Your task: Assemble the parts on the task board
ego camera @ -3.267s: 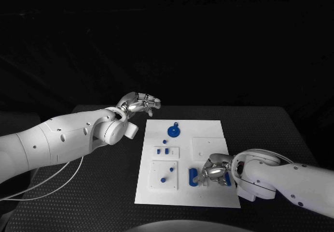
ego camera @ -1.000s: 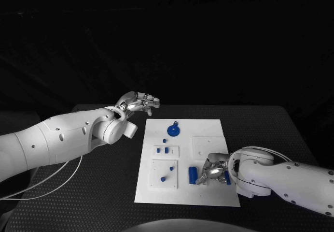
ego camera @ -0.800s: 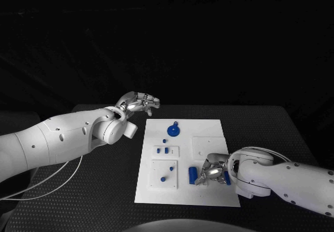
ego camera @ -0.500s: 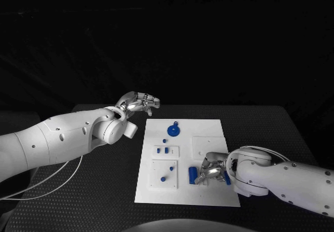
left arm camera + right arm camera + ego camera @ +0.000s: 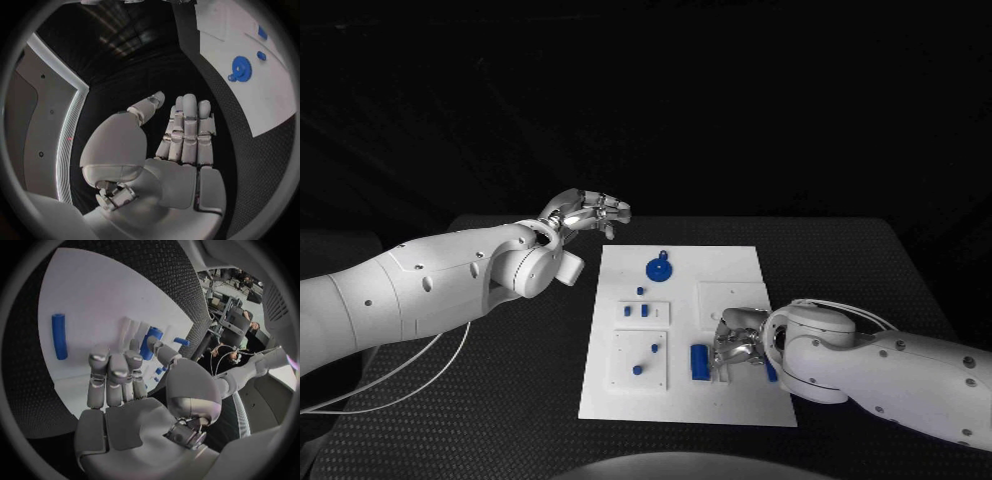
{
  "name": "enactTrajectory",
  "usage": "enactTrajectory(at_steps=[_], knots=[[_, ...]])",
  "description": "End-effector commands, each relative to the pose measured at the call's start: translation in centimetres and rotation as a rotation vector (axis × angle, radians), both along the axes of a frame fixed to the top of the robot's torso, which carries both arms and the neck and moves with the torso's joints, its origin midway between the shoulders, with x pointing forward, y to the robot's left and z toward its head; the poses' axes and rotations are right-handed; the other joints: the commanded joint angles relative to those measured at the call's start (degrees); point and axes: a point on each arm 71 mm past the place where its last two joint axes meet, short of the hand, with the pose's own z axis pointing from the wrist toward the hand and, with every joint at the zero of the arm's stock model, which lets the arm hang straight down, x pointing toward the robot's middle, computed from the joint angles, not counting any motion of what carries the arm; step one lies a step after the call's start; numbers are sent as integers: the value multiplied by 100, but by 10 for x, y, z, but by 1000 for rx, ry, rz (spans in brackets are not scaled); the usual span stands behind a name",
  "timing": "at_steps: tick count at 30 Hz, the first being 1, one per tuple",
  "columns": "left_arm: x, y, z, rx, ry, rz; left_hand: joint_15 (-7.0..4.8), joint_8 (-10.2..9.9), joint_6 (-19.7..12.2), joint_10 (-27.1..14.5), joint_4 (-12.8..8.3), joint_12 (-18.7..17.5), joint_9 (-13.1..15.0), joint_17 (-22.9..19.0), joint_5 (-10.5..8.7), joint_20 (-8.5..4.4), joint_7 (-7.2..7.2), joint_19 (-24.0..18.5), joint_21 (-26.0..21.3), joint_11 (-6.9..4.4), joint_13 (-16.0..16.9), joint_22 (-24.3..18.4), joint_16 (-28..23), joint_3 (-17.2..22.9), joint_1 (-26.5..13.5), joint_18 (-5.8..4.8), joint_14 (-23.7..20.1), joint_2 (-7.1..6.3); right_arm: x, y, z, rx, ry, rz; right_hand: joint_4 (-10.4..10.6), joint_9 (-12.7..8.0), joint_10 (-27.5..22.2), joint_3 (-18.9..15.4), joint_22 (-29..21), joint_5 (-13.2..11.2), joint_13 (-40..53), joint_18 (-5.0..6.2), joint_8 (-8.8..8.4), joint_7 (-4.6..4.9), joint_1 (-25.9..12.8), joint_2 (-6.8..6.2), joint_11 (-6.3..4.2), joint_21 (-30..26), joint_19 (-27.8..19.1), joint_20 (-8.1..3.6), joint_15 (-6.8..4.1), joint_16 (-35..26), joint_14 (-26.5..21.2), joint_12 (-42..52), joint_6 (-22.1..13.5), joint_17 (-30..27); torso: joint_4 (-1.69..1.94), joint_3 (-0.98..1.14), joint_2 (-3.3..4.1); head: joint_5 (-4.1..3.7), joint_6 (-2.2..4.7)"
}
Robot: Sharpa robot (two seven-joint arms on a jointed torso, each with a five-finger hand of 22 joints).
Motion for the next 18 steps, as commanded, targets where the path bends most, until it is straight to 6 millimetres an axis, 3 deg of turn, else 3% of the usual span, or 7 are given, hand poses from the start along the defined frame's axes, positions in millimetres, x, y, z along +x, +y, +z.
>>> enactTrajectory(at_steps=[1,6,11,15,18], knots=[[0,-2,1,-10,-1,-13,30,-38,-38,-33,38,27,5,6,21,-24,8,22,-30,4,5,9,-26,-2,-54,99,-3,-2,0,-2,-1,-19,-25,1,8,-19,51,-1,-4,-29,6,163,-12,25,-25,33,-7,25,12,7,-42,25,-6,-25,11,4,-3,0,-2,2,7],[0,-2,1,-10,0,-13,30,-38,-38,-33,40,27,6,6,21,-24,8,23,-31,4,5,10,-27,-2,-54,99,-3,-1,-1,-7,-1,0,-8,-21,32,-17,55,1,-5,-28,6,166,-18,26,-82,-38,-6,27,13,16,-41,26,-7,-30,14,3,-4,2,0,6,15],[0,-2,1,-10,0,-12,30,-38,-38,-33,43,28,7,7,21,-24,8,23,-32,4,5,12,-27,-2,-54,99,-3,0,-4,-16,3,36,7,-56,148,-15,58,42,-16,-29,7,166,-38,30,-171,-245,-3,23,21,20,-42,20,-6,-40,-1,-4,-7,3,-2,1,29],[0,-2,1,-10,0,-12,30,-38,-38,-34,44,29,7,8,20,-23,8,23,-33,4,6,13,-28,-2,-55,99,-3,-1,4,-24,19,70,-6,-91,350,2,60,64,-34,-28,11,166,-57,42,-274,-472,8,17,38,14,-38,12,0,-47,-40,-16,-10,5,-4,-18,60],[0,-2,1,-10,0,-13,30,-38,-38,-34,45,29,8,8,20,-23,8,23,-33,4,6,13,-28,-3,-55,99,-3,-1,10,-35,27,56,-20,-109,396,9,61,35,-36,-28,14,166,-67,48,-307,-503,14,18,42,11,-34,11,1,-47,-64,-18,-8,6,-3,-46,84]])
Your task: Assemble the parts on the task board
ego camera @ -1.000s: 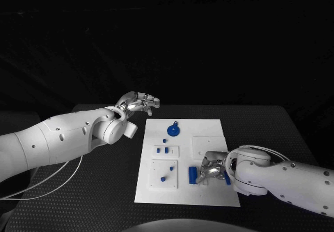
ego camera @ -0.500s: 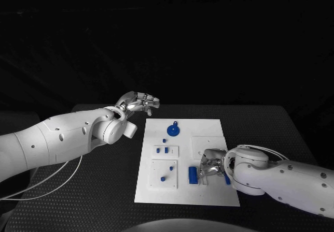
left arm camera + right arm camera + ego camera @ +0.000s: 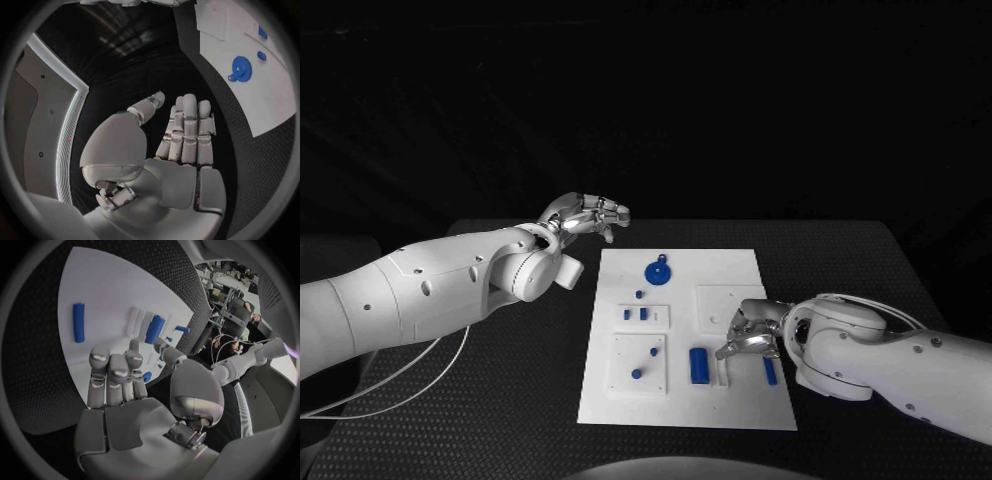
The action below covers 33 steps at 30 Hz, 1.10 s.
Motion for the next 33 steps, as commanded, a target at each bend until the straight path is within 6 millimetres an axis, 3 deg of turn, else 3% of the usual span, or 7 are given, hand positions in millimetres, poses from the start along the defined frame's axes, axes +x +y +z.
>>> enactTrajectory(at_steps=[1,5,10,18,26,33], knots=[[0,-2,1,-11,-1,-13,30,-38,-38,-35,46,29,9,9,20,-24,8,23,-33,18,5,9,-28,-3,-55,98,-3,-2,4,-12,6,0,13,-32,39,10,22,-4,-5,-28,8,125,-20,21,-5,-47,15,19,52,0,-34,11,2,-24,-34,-9,-3,2,-2,-40,34],[0,-2,1,-11,0,-14,30,-38,-38,-35,46,30,9,10,20,-24,8,23,-34,18,6,10,-28,-3,-55,98,-3,-3,10,-31,8,-43,8,-66,56,18,22,-11,-6,-27,10,125,-21,23,0,-15,17,20,51,-4,-32,11,3,-25,-40,-10,-1,0,0,-103,51],[0,-2,1,-10,1,-14,30,-38,-38,-35,47,30,10,11,19,-24,8,23,-35,18,6,11,-29,-4,-55,98,-4,-5,7,-52,8,-112,20,-76,17,43,34,-20,1,-28,19,125,-7,17,75,82,13,34,51,-14,-32,26,10,-16,-25,-4,3,2,1,-132,49],[0,-2,1,-11,4,-17,30,-38,-37,-34,49,32,11,11,18,-24,7,23,-36,18,6,12,-29,-5,-56,98,-4,-8,-2,-77,8,-162,20,-105,-3,68,64,-79,18,-28,34,125,14,7,67,112,5,67,60,-12,-33,68,23,7,12,18,-9,1,3,-170,27],[-1,-2,1,-11,4,-18,30,-38,-37,-34,53,32,12,12,17,-23,7,22,-37,18,6,14,-31,-7,-60,97,-5,-12,-6,-75,-3,-184,25,-90,7,76,71,-115,25,-28,38,125,17,5,31,102,4,78,56,-7,-32,82,21,10,20,26,0,7,7,-208,5],[-1,-1,1,-11,4,-17,30,-38,-37,-36,57,33,13,13,16,-23,7,22,-38,19,7,16,-32,-9,-62,97,-5,-14,-10,-73,-15,-209,23,-73,9,77,72,-121,26,-28,38,125,16,4,26,103,3,80,55,-6,-32,84,19,9,21,27,5,-2,5,-235,-17]])
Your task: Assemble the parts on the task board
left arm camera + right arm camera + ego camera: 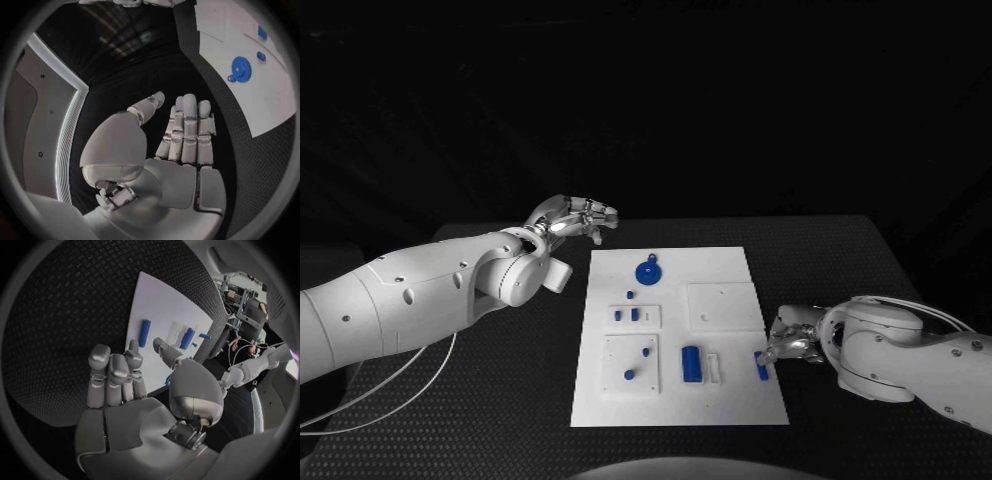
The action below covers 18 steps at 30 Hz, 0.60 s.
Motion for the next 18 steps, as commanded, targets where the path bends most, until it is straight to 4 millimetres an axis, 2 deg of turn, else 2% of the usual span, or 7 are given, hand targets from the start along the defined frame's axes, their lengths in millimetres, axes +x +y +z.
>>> enactTrajectory(at_steps=[1,10,18], knots=[[0,-2,1,-11,0,-14,30,-38,-37,-36,44,33,9,8,16,-23,7,23,-39,20,7,8,-32,5,-63,94,-5,-14,-2,2,-5,-41,-11,31,-5,9,31,-41,8,-28,8,120,17,9,-42,35,3,21,23,7,-21,32,6,9,45,9,1,-6,-1,-16,-13],[-1,-1,1,-11,-1,-13,30,-39,-38,-37,48,34,10,10,15,-23,7,23,-40,20,7,10,-33,5,-64,94,-6,-15,-8,15,-19,-56,-22,72,-85,17,32,-44,17,-28,9,120,10,6,23,121,1,31,2,6,-21,39,-7,2,46,13,6,-7,-3,-8,-43],[-1,-1,1,-11,-1,-13,30,-39,-38,-38,52,35,11,11,15,-23,7,23,-42,20,7,12,-33,5,-65,94,-6,-14,-9,30,-26,-80,-62,128,-267,23,41,54,25,-28,8,119,1,5,215,329,0,40,-21,11,-17,42,-16,-8,57,11,7,-7,-2,-3,-56]])
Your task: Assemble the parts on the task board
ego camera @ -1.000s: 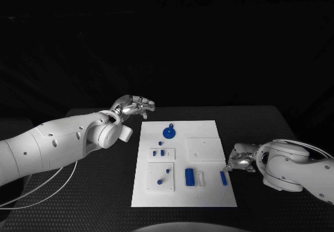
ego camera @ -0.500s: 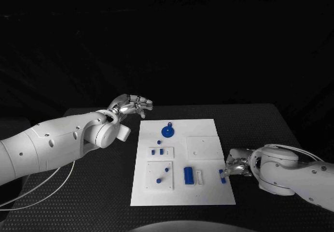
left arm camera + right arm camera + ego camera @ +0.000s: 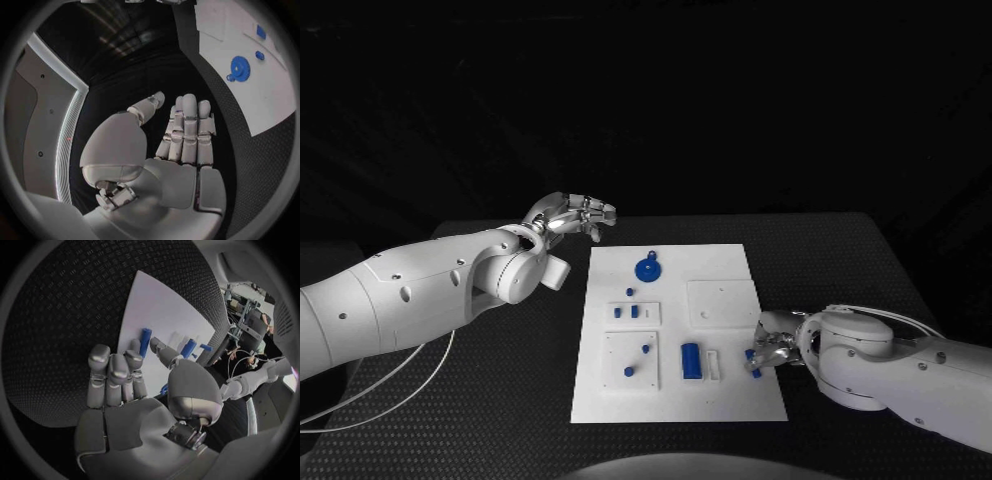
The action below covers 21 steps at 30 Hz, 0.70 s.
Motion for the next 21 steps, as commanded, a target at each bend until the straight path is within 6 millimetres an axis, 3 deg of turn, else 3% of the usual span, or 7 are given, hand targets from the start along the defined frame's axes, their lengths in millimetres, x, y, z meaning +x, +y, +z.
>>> enactTrajectory(at_steps=[1,12,21], knots=[[0,-2,1,-12,-2,-15,30,-39,-38,-26,37,35,6,8,15,-12,7,12,-19,10,7,14,-33,-11,-65,61,-6,-14,-2,3,-7,-53,-37,50,-75,-1187,41,39,7,-28,4,119,-47,10,41,100,-1,30,-25,10,-14,24,-14,-10,-9,5,5,1,-1,5,-10],[-1,-2,1,-12,-2,-15,31,-40,-40,-27,43,36,7,10,15,-12,8,12,-21,10,7,16,-34,-11,-68,61,-6,-12,-6,23,-16,-82,-78,129,-216,-1193,56,358,4,-29,-4,115,-69,17,252,149,7,38,-33,40,-1,22,-16,-28,13,-6,1,0,-4,12,-11],[-1,-2,1,-11,-1,-14,31,-41,-41,-28,48,36,8,11,15,-12,8,12,-22,11,7,18,-35,-12,-70,61,-6,-10,-11,19,-18,26,8,32,-187,-1218,75,694,-6,-4,-15,119,-98,23,318,209,14,41,-27,86,20,14,-1,-46,48,-27,2,-1,-3,14,-9]])
